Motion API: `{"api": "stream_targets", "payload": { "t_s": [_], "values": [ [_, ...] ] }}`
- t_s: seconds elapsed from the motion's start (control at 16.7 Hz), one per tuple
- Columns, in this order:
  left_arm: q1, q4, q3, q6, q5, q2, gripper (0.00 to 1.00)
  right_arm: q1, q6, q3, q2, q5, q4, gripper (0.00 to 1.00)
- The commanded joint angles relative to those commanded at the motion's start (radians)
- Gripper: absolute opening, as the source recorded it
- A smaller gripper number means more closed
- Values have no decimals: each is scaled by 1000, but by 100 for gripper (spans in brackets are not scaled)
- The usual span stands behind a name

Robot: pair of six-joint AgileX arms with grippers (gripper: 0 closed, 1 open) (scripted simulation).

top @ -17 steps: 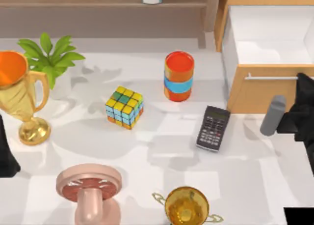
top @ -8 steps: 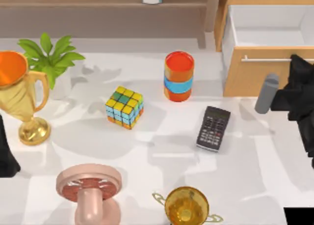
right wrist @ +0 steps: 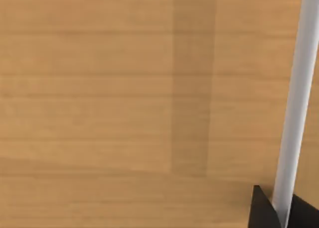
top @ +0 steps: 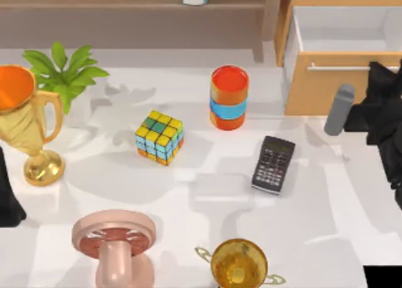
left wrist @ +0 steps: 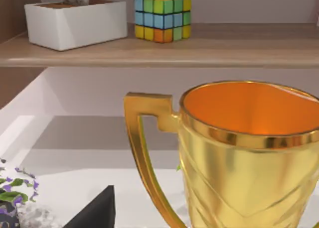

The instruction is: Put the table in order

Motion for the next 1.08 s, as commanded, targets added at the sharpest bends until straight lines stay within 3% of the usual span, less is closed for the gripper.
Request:
{"api": "stream_targets", "payload": {
  "t_s": [0.48, 1.08],
  "values": [
    [0, 0, 0, 0, 0, 0, 100, -40, -1, 235, 93, -42, -139, 0],
    [0, 0, 0, 0, 0, 0, 100, -54, 0, 342, 138, -50, -199, 0]
  ]
}}
